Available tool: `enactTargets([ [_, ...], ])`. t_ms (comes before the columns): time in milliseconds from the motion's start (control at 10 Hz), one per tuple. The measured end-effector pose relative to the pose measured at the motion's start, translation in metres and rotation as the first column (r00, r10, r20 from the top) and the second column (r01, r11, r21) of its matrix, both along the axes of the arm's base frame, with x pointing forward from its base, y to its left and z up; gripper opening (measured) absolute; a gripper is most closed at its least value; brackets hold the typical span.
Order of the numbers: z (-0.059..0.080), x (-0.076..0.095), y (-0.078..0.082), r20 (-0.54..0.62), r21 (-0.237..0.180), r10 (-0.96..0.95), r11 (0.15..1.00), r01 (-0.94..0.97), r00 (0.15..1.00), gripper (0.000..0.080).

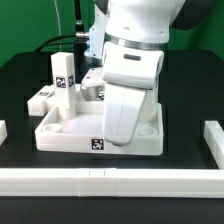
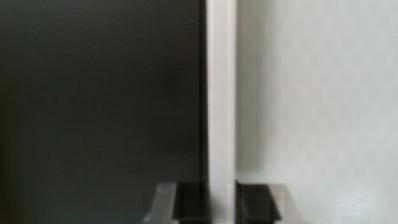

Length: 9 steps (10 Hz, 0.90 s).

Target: Assemble desk

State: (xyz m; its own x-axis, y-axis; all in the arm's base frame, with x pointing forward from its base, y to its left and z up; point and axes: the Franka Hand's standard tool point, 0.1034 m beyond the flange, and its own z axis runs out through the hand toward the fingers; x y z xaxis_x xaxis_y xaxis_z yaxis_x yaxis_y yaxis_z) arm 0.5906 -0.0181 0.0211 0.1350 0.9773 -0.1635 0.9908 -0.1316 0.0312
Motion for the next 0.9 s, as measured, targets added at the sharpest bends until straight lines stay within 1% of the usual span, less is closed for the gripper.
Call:
enactTargets([
  [100,0.0,0.005,0.012,-0.01,-0.003,0.036,0.999,-0.036,0.999,0.0063],
  [200,0.001,0.014,0.024,-0.009,0.003,0.045,0.999,-0.045,0.999,0.0063],
  [400,0.004,0.035,0.041,-0.003,0.009,0.07,0.998,-0.07,0.998,0.0062],
  [600,0.004,0.047,0.05,0.001,0.011,0.077,0.997,-0.077,0.997,0.006],
  [700,0.007,0.054,0.053,0.011,0.011,0.079,0.997,-0.079,0.997,0.006],
  [900,0.01,0.062,0.057,0.019,0.012,0.072,0.997,-0.072,0.997,0.006],
])
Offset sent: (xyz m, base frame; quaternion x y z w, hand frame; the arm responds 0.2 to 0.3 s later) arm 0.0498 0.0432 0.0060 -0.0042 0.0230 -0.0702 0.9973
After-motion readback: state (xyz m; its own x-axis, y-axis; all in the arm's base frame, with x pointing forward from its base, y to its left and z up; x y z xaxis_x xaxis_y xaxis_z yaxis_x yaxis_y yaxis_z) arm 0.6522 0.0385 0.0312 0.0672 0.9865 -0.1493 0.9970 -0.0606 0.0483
